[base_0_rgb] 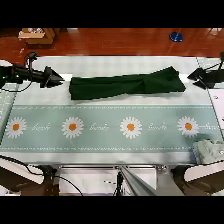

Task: Fold the shirts.

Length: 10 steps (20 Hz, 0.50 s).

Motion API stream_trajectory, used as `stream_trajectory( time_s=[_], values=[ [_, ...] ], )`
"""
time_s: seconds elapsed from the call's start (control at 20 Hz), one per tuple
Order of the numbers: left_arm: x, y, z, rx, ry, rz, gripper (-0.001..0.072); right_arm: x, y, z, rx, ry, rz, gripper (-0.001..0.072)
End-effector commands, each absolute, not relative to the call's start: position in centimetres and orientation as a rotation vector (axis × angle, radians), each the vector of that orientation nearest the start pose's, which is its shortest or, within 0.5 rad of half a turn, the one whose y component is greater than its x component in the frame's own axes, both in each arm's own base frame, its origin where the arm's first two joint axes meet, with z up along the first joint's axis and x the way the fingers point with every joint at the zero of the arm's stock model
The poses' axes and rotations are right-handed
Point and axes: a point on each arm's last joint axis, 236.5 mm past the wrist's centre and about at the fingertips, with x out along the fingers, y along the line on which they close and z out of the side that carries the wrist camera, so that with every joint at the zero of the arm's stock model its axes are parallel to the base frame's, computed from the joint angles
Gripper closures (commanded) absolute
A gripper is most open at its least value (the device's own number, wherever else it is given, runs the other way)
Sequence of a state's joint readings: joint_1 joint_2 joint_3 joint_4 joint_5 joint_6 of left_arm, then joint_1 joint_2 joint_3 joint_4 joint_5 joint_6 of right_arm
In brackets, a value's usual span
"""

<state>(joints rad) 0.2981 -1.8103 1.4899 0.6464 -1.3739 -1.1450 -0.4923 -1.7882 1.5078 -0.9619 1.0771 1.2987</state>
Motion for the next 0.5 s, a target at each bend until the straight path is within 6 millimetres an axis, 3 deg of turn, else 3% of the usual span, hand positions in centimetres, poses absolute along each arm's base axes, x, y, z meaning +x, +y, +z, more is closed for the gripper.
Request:
stream_trajectory(
  time_s=[0.0, 0.15, 0.35, 0.4, 0.45],
  values=[
    [46.1, -5.9, -1.6, -0.748, 1.28, -0.61, 0.0407, 48.8, -11.2, -8.0, 0.743, 1.165, 0.06, 0.0134],
    [46.0, -6.8, -1.6, -0.738, 1.289, -0.624, 0.0407, 49.4, -8.9, -10.5, 0.81, 1.194, 0.112, 0.0135],
    [46.2, -7.6, -1.7, -0.726, 1.289, -0.63, 0.0407, 51.6, -3.9, -10.7, 0.847, 1.148, 0.255, 0.0136],
    [46.1, -7.7, -1.7, -0.723, 1.291, -0.633, 0.0407, 51.6, -2.8, -11.0, 0.834, 1.161, 0.269, 0.016],
    [46.1, -7.9, -1.7, -0.721, 1.292, -0.636, 0.0407, 51.6, -1.9, -11.1, 0.809, 1.168, 0.29, 0.0288]
  ],
)
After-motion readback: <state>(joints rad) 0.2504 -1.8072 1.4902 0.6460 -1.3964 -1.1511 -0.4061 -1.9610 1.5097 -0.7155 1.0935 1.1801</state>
